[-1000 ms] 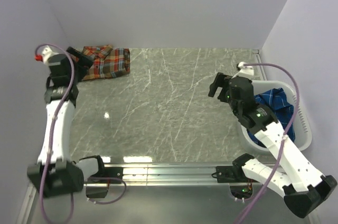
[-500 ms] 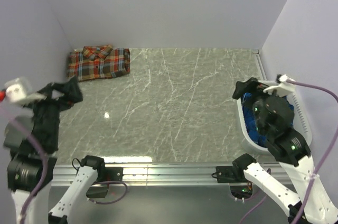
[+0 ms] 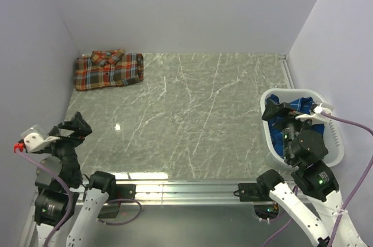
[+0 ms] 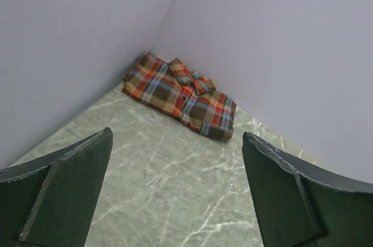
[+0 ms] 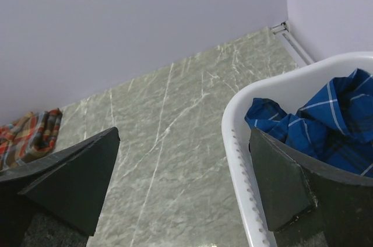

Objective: Fold and stack the long sleeve shirts
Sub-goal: Neatly place the folded shirt to the corner

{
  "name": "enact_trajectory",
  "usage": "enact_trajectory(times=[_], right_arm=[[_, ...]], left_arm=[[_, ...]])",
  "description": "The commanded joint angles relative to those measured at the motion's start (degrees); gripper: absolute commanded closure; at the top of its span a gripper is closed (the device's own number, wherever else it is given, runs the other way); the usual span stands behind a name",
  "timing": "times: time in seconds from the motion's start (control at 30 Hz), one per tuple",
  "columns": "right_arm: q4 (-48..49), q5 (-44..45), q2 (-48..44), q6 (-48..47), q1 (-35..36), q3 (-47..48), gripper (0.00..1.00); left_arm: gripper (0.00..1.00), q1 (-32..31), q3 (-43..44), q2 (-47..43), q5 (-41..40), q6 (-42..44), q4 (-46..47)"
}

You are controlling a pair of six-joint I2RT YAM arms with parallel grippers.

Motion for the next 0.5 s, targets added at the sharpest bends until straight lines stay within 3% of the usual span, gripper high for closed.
enact_trajectory(times=[0.0, 0.47], right_arm=[[4.8, 1.6, -1.3, -1.2, -0.3, -1.5, 0.0], [8.2, -0.1, -2.6, -1.4, -0.3, -7.1, 0.0]], left_arm=[[0.01, -0.1, -3.0, -2.1, -3.1, -2.9, 5.4], [0.01, -0.1, -11.2, -5.9, -9.8, -10.3, 7.5]])
